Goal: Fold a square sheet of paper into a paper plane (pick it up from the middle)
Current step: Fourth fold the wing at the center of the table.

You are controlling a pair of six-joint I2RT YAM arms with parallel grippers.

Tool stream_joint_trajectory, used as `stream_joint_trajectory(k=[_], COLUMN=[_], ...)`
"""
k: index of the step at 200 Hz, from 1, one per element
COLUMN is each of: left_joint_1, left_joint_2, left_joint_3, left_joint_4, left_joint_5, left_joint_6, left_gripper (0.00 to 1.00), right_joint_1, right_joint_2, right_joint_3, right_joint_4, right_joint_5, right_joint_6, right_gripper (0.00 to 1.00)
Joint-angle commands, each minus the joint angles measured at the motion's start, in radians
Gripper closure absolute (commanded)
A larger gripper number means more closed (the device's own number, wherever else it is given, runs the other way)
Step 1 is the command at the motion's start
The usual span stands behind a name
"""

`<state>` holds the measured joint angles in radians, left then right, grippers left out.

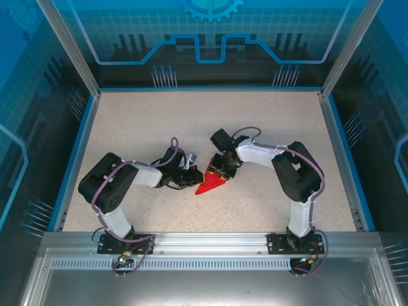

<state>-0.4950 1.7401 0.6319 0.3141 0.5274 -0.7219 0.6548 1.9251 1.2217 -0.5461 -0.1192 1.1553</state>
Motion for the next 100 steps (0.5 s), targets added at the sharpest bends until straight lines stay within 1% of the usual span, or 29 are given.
stream_joint_trajectory(k=[1,45,62,100], left_joint_1=[-0.007,-0.008,-0.008,-0.008], left_joint_2=[-0.013,-0.006,0.0,-0.003], left_joint_3=[0.02,0.033,0.041,0.051], left_joint_4=[-0.088,-0.144,-0.16,-0.22], left_joint_5=[-0.046,-0.061,-0.062,-0.087], left_joint_6=[0.043,0.069,0.076,0.096], left_gripper=[1.0,1.0,1.0,1.0], right_joint_1=[0.011,0.012,0.012,0.012], right_joint_2=[0.08,0.071,0.072,0.071], right_joint_3=[-0.015,-0.013,-0.011,-0.003], right_joint_4=[-0.03,-0.023,-0.021,-0.024], right_joint_5=[0.036,0.035,0.033,0.03], right_joint_6=[-0.021,-0.026,-0.029,-0.051], right_gripper=[0.58,0.57,0.6,0.59])
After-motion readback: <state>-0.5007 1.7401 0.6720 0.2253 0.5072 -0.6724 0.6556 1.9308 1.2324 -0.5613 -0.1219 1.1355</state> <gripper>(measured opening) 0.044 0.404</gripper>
